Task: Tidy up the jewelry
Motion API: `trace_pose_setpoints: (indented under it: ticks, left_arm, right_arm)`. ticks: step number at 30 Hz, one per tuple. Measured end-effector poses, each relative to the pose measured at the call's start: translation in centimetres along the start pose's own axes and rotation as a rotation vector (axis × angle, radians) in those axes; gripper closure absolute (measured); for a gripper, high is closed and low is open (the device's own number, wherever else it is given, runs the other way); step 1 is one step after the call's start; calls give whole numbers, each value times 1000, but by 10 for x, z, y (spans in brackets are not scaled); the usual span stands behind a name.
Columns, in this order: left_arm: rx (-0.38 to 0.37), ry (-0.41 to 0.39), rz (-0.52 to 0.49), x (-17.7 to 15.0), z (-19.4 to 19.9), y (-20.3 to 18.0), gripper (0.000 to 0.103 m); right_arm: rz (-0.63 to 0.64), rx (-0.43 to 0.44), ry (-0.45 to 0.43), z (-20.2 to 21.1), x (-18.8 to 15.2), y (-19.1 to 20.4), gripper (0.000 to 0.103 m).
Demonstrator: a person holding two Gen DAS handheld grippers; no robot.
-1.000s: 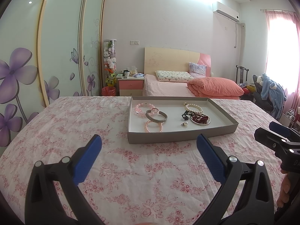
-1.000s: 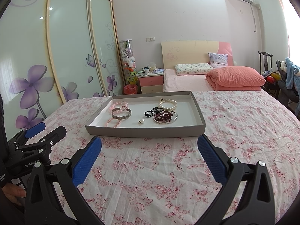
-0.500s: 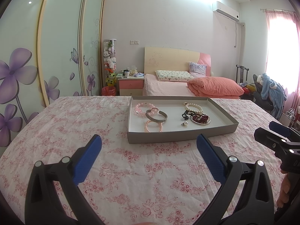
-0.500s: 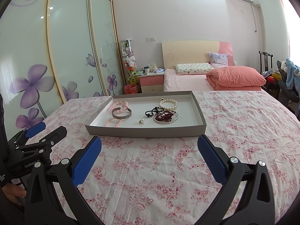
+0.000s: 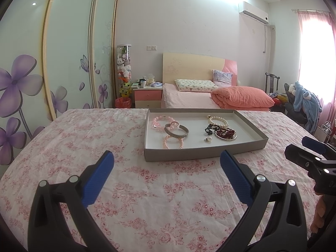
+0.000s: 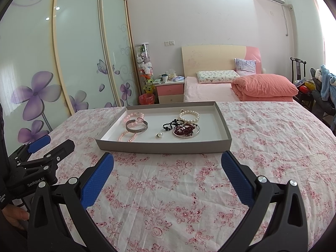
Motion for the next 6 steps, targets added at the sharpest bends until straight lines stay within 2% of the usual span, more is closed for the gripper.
trace_pose_setpoints:
  ticks: [6]
  left_arm:
    - [-1, 3, 0, 0, -1, -1, 4]
  right_arm:
    - [-2, -1, 2, 2, -1, 2, 2]
Point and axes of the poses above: each gripper's, at about its wrist camera, not at the fingertips, and z roughly against the way its jaws point, y to its left, x to its top, the point moved 4 cm from there along -z, roughly the way its jaws point, and after that the axes turned 3 degrees about -x, right-handed, at the moved point
